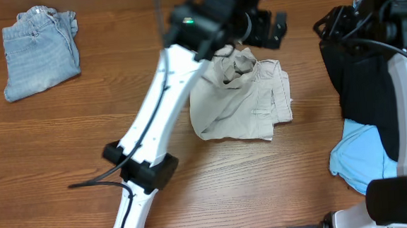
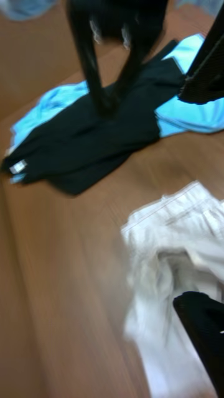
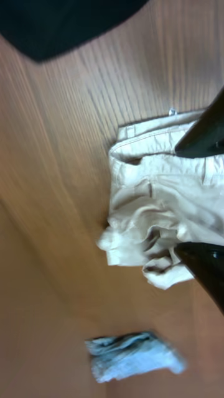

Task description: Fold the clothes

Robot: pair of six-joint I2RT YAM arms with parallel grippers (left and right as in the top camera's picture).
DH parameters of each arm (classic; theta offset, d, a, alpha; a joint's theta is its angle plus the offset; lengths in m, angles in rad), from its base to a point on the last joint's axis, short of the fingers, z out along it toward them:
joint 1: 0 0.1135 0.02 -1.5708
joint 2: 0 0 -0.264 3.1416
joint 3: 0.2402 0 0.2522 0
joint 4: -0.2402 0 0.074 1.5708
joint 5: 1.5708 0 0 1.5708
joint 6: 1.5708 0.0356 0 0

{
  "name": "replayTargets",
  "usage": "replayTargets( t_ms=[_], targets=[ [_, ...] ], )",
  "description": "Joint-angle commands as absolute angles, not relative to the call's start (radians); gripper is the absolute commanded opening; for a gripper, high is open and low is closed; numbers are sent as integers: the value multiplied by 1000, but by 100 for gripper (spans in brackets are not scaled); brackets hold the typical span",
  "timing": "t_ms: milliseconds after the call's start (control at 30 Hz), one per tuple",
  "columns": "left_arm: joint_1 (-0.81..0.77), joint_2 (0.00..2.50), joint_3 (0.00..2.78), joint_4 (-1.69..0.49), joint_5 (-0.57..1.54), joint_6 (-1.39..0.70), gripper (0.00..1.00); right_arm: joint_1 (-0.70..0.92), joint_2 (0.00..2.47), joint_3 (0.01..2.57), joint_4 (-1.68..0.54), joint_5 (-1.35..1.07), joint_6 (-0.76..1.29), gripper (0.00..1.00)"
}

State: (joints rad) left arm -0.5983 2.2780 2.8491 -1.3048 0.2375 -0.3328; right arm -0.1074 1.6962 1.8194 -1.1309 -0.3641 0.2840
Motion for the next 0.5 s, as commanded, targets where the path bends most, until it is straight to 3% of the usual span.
replayTargets(
  t_ms=[0, 167, 300, 467],
  targets=[
    [-490, 2232, 3016, -1412, 95, -284, 100, -14, 1734, 1813, -1115, -427, 130, 59],
    [-376, 2229, 3052, -1485, 82, -216, 100, 147, 1808, 1813, -1048, -318, 81, 80],
    [-309, 2231, 3039, -1521, 78, -200, 100, 264, 1897, 1813, -986, -216, 72, 87],
    [-260, 2231, 3012, -1534, 78, -174, 100, 347, 2018, 1813, -915, -111, 66, 89]
  ],
)
